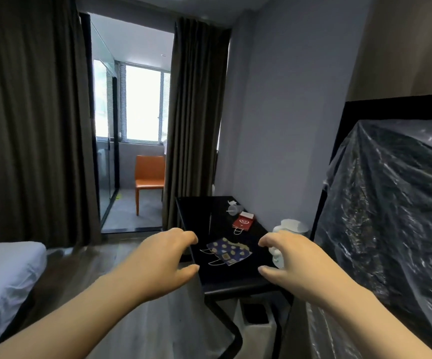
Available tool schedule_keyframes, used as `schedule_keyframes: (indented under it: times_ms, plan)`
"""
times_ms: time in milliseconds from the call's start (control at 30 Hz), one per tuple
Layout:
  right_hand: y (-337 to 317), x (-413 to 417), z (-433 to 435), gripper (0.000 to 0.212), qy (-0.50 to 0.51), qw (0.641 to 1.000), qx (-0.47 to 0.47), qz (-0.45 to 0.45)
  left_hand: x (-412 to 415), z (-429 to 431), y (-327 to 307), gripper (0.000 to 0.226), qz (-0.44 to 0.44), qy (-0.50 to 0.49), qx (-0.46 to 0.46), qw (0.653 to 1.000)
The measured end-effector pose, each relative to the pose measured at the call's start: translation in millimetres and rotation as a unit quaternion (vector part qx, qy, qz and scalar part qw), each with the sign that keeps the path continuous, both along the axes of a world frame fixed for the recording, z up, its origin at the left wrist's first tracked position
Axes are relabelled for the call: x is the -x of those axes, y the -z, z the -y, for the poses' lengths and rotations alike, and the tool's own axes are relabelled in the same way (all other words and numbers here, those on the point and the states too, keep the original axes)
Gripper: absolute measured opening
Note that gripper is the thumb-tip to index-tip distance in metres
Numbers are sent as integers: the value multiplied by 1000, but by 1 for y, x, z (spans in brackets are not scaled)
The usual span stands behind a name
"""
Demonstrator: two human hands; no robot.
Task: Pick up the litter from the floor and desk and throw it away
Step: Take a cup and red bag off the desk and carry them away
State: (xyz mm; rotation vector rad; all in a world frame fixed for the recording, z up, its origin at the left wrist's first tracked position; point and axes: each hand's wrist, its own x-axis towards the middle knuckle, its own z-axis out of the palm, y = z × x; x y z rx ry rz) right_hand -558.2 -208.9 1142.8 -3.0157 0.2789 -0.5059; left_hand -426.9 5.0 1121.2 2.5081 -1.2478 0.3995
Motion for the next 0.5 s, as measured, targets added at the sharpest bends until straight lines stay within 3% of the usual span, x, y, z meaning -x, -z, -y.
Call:
schedule_keyframes:
  times_ms: [500]
  plan:
    - [26,-282,87,48,8,998,-59,-9,-280,79,2,46,-17,5,-38,999]
